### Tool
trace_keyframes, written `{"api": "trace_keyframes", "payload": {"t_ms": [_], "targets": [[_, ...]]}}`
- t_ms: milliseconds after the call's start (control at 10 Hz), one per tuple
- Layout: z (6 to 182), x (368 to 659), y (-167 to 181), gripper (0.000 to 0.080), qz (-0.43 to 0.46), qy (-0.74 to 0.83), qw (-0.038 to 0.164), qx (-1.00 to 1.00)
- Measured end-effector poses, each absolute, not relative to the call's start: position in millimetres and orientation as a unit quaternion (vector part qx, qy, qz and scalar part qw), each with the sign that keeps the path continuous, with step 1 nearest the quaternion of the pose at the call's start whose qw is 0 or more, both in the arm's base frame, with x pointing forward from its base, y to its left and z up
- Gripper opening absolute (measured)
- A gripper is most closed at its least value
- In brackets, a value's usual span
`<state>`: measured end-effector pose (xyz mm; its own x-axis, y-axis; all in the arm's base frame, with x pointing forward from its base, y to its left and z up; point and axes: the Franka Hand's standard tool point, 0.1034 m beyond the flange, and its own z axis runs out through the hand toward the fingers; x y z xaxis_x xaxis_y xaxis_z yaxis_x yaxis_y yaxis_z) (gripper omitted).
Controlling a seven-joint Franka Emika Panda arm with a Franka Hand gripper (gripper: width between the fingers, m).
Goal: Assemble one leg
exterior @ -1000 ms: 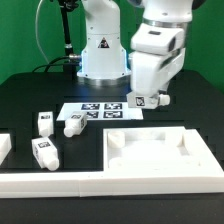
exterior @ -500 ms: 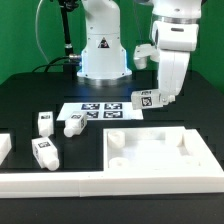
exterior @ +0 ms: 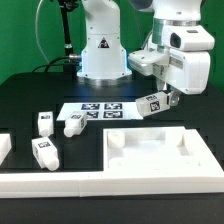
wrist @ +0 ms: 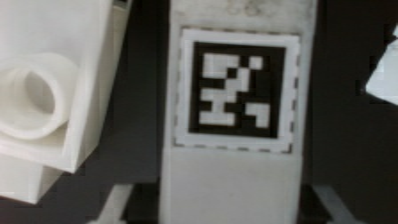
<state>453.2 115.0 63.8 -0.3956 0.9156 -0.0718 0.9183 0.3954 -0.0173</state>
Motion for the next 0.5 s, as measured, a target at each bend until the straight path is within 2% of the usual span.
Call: {"api": "trace_keyframes", "payload": {"t_ms": [200,300,500], "targets": [[61.8,451.7,112.8,0.0284,-0.027,0.841,0.025,0.539],[53.9,440.5,105.5,0.0284,-0.017,0.867,0.022,0.498],[38.6,409.2,116.7,0.0284,-0.032,0.877,-0.001,0.479]]}}
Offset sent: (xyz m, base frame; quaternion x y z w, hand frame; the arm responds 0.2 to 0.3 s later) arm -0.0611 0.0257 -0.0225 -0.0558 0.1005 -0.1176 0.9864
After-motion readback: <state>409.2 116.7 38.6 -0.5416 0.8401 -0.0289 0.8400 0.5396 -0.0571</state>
